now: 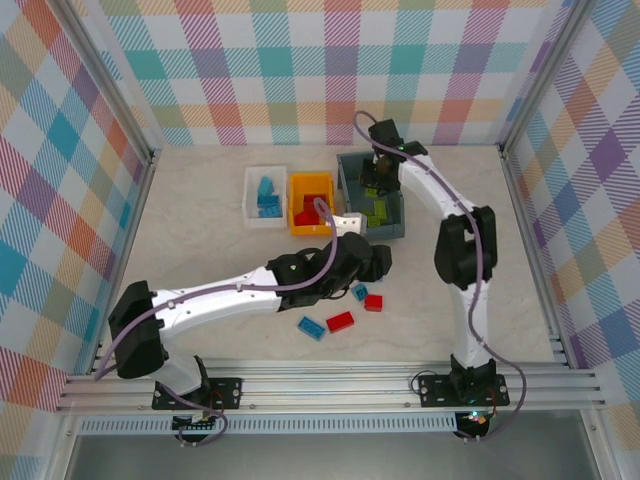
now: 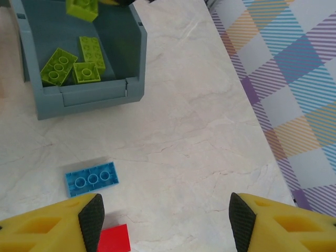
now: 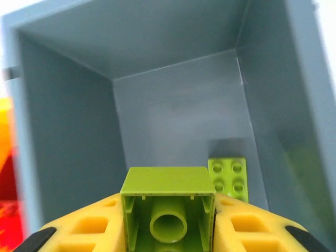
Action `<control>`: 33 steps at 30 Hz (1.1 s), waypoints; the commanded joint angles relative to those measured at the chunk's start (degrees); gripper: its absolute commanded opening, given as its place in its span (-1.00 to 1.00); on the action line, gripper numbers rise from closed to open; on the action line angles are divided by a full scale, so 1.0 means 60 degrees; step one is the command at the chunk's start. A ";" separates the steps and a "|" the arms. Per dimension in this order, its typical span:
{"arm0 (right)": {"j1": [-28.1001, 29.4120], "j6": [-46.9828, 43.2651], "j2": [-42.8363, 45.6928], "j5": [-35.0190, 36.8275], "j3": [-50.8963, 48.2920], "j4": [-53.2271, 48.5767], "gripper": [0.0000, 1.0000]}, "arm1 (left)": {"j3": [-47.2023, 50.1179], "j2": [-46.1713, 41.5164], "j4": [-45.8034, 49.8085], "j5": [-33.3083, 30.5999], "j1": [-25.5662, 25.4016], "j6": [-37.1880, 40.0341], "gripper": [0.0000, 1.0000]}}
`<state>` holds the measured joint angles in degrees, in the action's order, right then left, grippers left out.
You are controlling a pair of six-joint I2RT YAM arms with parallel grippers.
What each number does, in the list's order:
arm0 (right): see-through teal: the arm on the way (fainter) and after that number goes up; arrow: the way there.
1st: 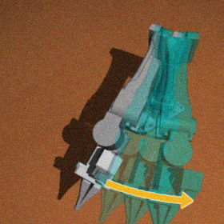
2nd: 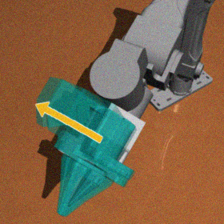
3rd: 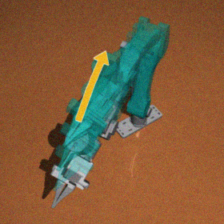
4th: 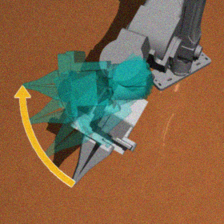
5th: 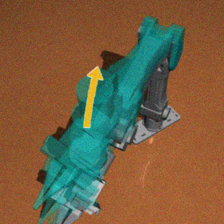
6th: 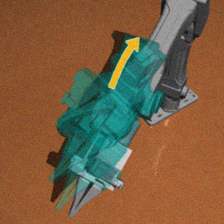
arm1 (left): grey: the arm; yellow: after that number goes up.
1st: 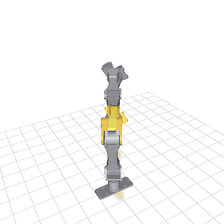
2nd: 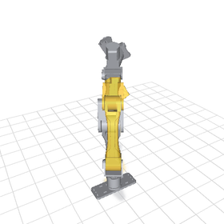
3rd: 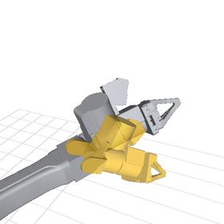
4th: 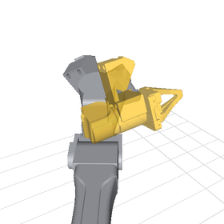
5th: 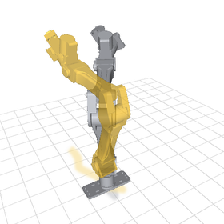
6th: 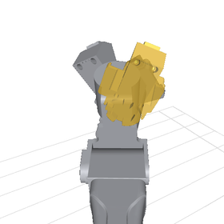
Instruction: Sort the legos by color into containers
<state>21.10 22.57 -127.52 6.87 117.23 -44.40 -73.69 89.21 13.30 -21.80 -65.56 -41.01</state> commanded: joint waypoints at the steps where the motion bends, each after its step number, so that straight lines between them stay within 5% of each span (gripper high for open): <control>1: 0.0072 -0.0132 -0.0824 0.0048 0.0965 -0.1340 -0.40 | -0.0415 0.0182 0.0167 -0.0335 -0.0045 0.0274 0.32; 11: 0.0213 -0.0269 -0.0780 0.0086 0.1042 -0.1198 0.20 | -0.0085 0.0112 0.0834 -0.0377 -0.0045 0.0083 0.32; 20: 0.0546 -0.0207 0.1685 0.0388 0.0684 -0.0975 0.18 | 0.0157 0.0087 0.1687 -0.0460 -0.0045 -0.0086 0.32; 27: 0.0592 -0.0186 0.6001 0.0521 -0.3534 0.0536 0.19 | 0.0262 0.0733 0.2343 0.0154 -0.0074 -0.0847 0.34; 33: 0.0902 -0.0279 0.9604 -0.1764 -0.7868 0.1134 0.23 | 0.0954 0.0497 0.4373 -0.0015 -0.0089 -0.3260 0.35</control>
<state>24.99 21.58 -72.79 4.51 78.28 -38.79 -70.94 93.67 30.44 -21.65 -65.63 -50.81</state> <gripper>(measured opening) 0.616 0.671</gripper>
